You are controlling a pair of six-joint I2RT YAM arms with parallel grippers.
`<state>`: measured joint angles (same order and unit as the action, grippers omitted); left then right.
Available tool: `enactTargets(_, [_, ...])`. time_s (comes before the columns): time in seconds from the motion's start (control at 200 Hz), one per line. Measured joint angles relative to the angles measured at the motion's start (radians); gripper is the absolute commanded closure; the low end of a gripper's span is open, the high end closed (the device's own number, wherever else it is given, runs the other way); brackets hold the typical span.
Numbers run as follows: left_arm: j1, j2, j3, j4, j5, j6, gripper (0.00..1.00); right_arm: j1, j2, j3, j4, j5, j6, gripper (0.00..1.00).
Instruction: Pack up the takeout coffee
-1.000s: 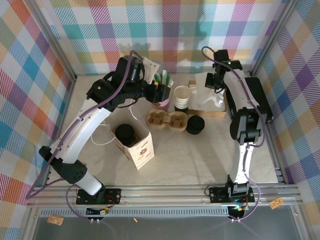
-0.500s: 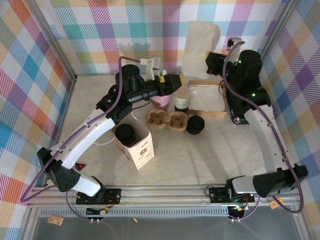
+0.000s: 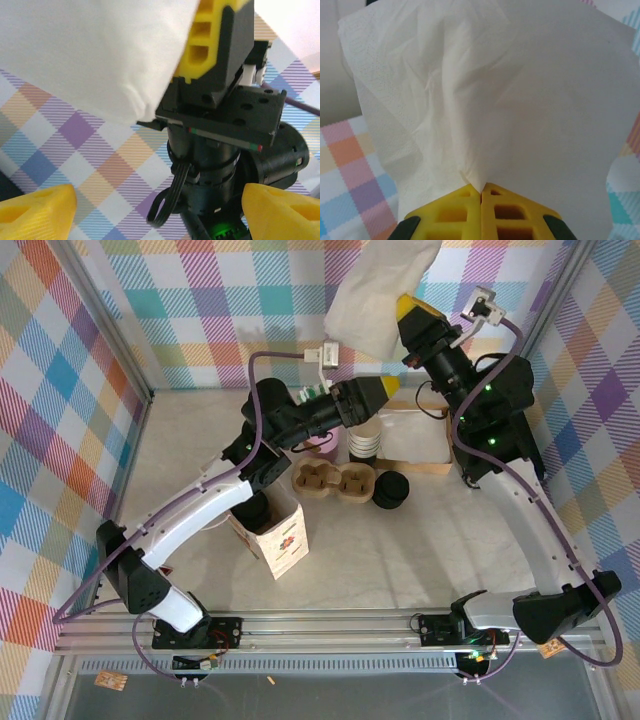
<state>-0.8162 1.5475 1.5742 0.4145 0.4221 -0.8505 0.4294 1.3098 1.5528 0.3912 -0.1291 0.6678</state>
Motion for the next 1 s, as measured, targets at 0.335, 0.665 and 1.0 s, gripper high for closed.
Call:
enactTargets(0.335, [0.0,0.0,-0.087,0.215,-0.117,-0.033,0.19,0.099,-0.006,-0.032,0.1,0.042,0.061,1.0])
enactTargets(0.665, [0.0,-0.017,-0.14,0.339,-0.185,0.008,0.19,0.129,-0.035,-0.086,0.103,0.08,0.089,1.0])
enactTargets(1.0, [0.0,-0.064,-0.167,0.435,-0.222,0.072,0.22,0.129,-0.047,-0.088,0.103,0.091,0.115,1.0])
